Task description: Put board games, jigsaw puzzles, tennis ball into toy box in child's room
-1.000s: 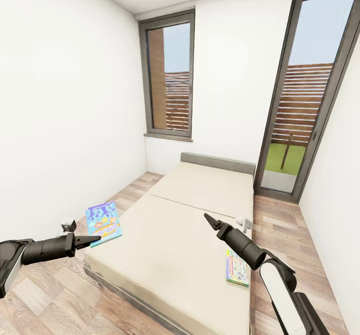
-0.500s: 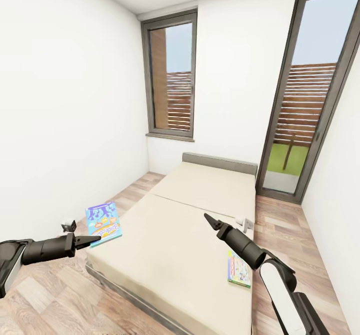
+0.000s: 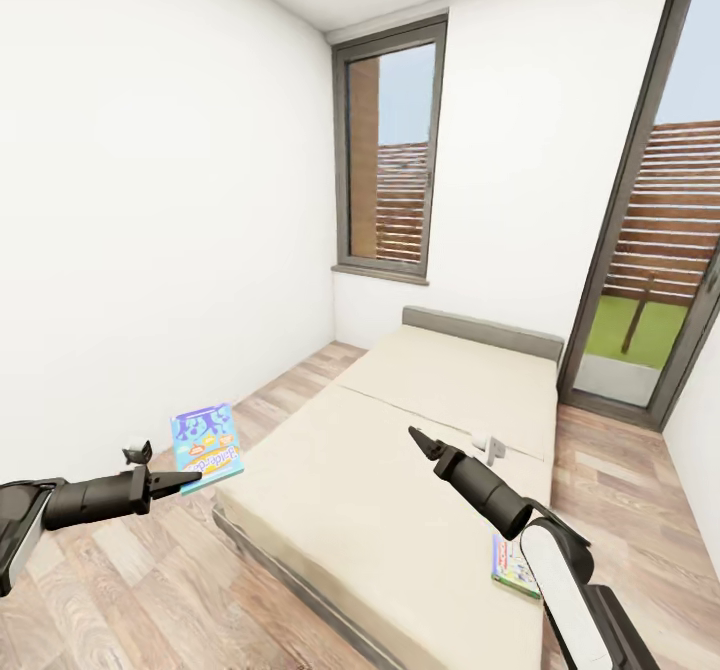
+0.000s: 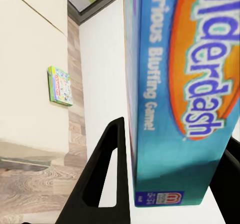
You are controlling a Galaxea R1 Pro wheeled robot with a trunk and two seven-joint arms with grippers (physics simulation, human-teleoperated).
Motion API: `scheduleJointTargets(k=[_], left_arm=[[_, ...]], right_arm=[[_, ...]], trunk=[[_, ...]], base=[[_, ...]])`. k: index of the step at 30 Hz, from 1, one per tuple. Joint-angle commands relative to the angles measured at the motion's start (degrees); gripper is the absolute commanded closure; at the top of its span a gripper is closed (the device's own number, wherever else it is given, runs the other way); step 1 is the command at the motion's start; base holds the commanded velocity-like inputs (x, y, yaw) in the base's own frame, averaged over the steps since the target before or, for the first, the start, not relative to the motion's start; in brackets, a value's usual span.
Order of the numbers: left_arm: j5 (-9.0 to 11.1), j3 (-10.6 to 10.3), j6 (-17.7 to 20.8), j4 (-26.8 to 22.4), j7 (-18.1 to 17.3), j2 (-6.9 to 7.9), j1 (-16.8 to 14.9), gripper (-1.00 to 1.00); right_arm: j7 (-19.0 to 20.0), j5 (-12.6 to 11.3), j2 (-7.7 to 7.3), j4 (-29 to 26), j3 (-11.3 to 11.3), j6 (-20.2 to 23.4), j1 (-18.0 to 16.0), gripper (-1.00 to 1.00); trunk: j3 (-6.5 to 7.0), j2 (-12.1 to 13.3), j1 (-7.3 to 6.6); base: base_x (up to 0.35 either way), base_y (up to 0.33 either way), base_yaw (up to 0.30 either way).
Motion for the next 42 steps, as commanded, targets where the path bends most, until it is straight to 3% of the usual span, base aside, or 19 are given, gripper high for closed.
scheduleJointTargets(k=[1, 32, 42], left_arm=[[0.0, 0.0, 0.6, 0.0, -0.3, 0.00, 0.0, 1.00], [0.0, -0.2, 0.6, 0.1, -0.3, 0.00, 0.0, 1.00], [0.2, -0.1, 0.6, 0.1, -0.3, -0.07, 0.0, 1.00]], right_arm=[[0.0, -0.3, -0.03, 0.0, 0.0, 0.2, 0.0, -1.00], [-0.4, -0.4, 0.05, 0.1, 0.0, 0.3, 0.0, -1.00], [-0.2, -0.1, 0.04, 2.6, 0.1, 0.2, 0.0, -1.00]], trunk=[[-0.02, 0.0, 0.02], [-0.02, 0.0, 0.02], [-0.02, 0.0, 0.02]], base=[[0.000, 0.000, 0.286], [0.000, 0.000, 0.286], [0.000, 0.000, 0.286]])
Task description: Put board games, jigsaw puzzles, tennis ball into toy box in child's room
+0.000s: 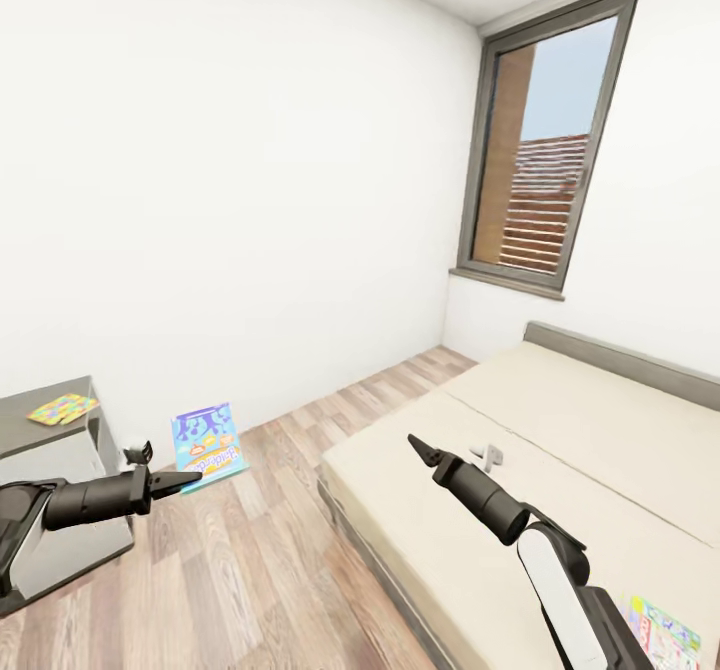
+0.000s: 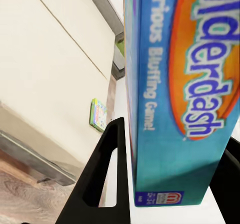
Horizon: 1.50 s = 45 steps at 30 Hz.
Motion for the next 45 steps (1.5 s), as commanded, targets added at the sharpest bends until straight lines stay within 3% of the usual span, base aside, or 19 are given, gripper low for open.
scheduleJointTargets(k=[1, 33, 45], left_arm=[[0.0, 0.0, 0.6, 0.0, -0.3, 0.00, 0.0, 1.00], [-0.2, 0.1, 0.5, 0.0, -0.3, -0.01, 0.0, 1.00], [-0.2, 0.0, 0.5, 0.0, -0.3, -0.01, 0.0, 1.00]], right_arm=[[0.0, -0.3, -0.04, 0.0, 0.0, 0.2, 0.0, -1.00], [0.0, -0.5, -0.04, 0.1, -0.1, 0.4, 0.0, -1.00], [0.0, -0.5, 0.02, 0.1, -0.1, 0.4, 0.0, -1.00]], trunk=[[-0.02, 0.0, 0.02], [-0.02, 0.0, 0.02], [-0.02, 0.0, 0.02]], base=[[0.000, 0.000, 0.286], [0.003, 0.000, 0.286], [0.258, 0.000, 0.286]])
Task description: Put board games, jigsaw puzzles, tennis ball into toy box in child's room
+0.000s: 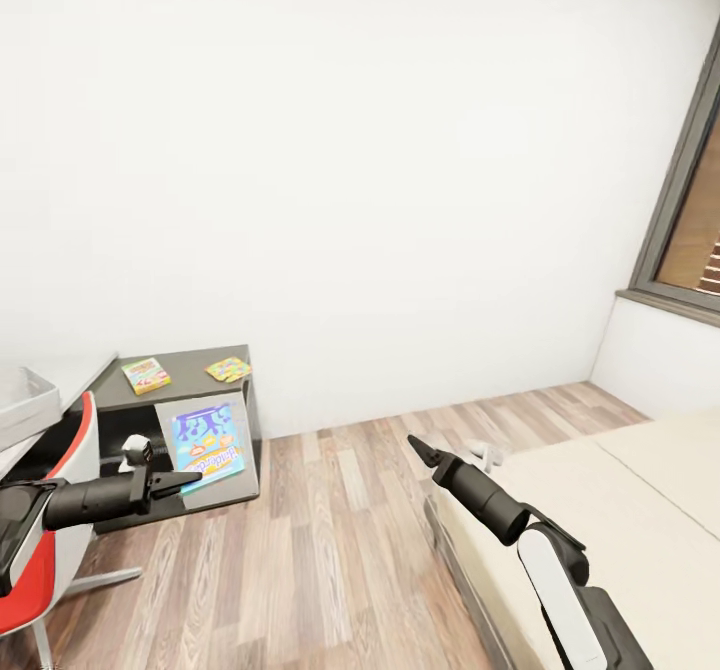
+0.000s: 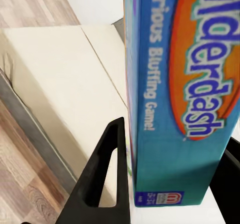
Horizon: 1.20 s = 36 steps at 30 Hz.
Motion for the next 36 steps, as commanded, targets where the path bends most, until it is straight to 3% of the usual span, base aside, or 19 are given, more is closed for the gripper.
scheduleJointTargets(k=[1, 15, 22, 36], left_arm=[[0.1, 0.0, 0.6, 0.0, -0.3, 0.00, 0.0, 1.00], [0.0, 0.0, 0.6, 0.0, -0.3, 0.00, 0.0, 1.00], [0.0, 0.0, 0.6, 0.0, -0.3, 0.00, 0.0, 1.00], [0.0, 0.0, 0.6, 0.0, -0.3, 0.00, 0.0, 1.00]], right_arm=[[0.0, -0.3, -0.03, 0.0, 0.0, 0.2, 0.0, -1.00], [0.0, -0.3, -0.02, 0.0, 0.0, 0.2, 0.0, -1.00], [0.0, -0.2, -0.02, 0.1, 0.0, 0.1, 0.0, -1.00], [0.1, -0.1, -0.05, 0.1, -0.1, 0.0, 0.0, -1.00]], trunk=[[-0.02, 0.0, 0.04], [-0.02, 0.0, 0.04], [-0.02, 0.0, 0.04], [-0.02, 0.0, 0.04]], base=[[0.152, 0.000, 0.286], [0.029, 0.000, 0.286], [0.257, 0.000, 0.280], [0.329, 0.000, 0.036]])
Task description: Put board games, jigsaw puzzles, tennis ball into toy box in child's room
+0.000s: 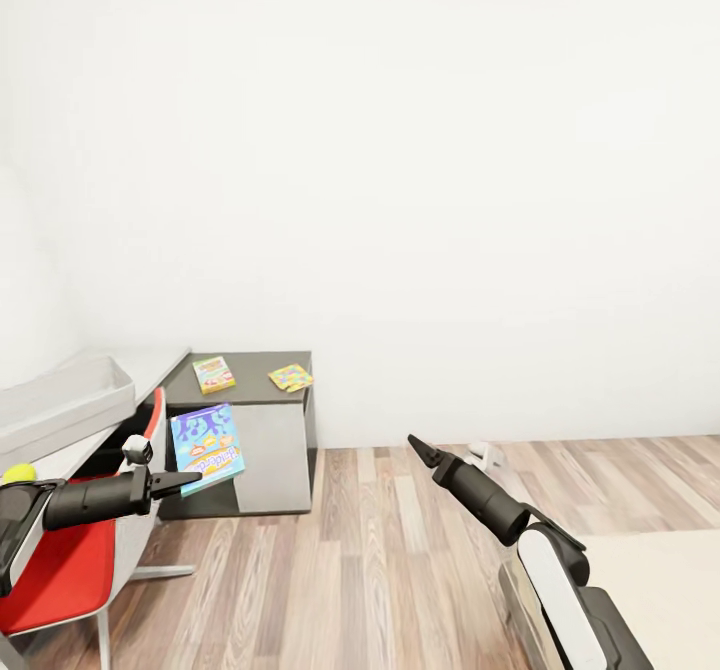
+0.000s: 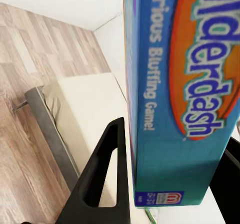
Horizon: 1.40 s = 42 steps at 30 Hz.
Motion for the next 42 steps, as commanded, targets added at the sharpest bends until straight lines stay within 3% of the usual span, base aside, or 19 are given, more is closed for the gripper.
scheduleJointTargets(k=[1, 18, 23, 25, 30, 36, 42], left_arm=[[0.1, 0.0, 0.6, 0.0, -0.3, 0.01, 0.0, 1.00], [0.7, 0.2, 0.5, -0.3, -0.3, 0.08, 0.0, 1.00], [1.0, 0.8, 1.3, -2.0, -0.3, 0.78, 0.0, 1.00], [1.6, 1.3, 2.9, -3.0, -0.3, 1.81, -0.5, 1.00], [4.0, 1.5, 4.5, -3.6, -0.3, 3.22, -9.0, 1.00], [4.2, 1.4, 4.5, -2.0, -0.3, 3.92, -18.5, 1.00], [4.2, 1.5, 4.5, -1.7, -0.3, 4.15, -19.8, 1.00]], right_arm=[[0.0, -0.3, -0.02, 0.0, 0.0, 0.2, 0.0, -1.00], [0.0, -0.3, -0.06, -0.1, 0.0, 0.2, 0.0, -1.00], [-0.1, -0.3, -0.01, -0.3, 0.1, 0.2, 0.0, -1.00], [-0.1, -0.3, 0.00, -0.3, 0.1, 0.2, 0.0, -1.00], [-0.1, -0.3, 0.00, -0.4, 0.1, 0.2, 0.0, -1.00], [-0.1, -0.3, 0.00, -0.2, 0.1, 0.2, 0.0, -1.00], [-0.5, -0.4, 0.00, -0.1, 0.1, 0.2, 0.0, -1.00]], trunk=[[-0.02, 0.0, 0.05], [-0.02, 0.0, 0.05], [-0.02, 0.0, 0.05], [-0.02, 0.0, 0.05], [-0.02, 0.0, 0.05], [-0.02, 0.0, 0.05], [-0.02, 0.0, 0.05]], base=[[0.331, 0.000, 0.000], [0.257, 0.000, 0.000], [0.014, 0.000, 0.000], [0.003, 0.000, 0.000], [0.001, 0.000, 0.052], [0.000, 0.000, 0.246], [0.000, 0.000, 0.288]])
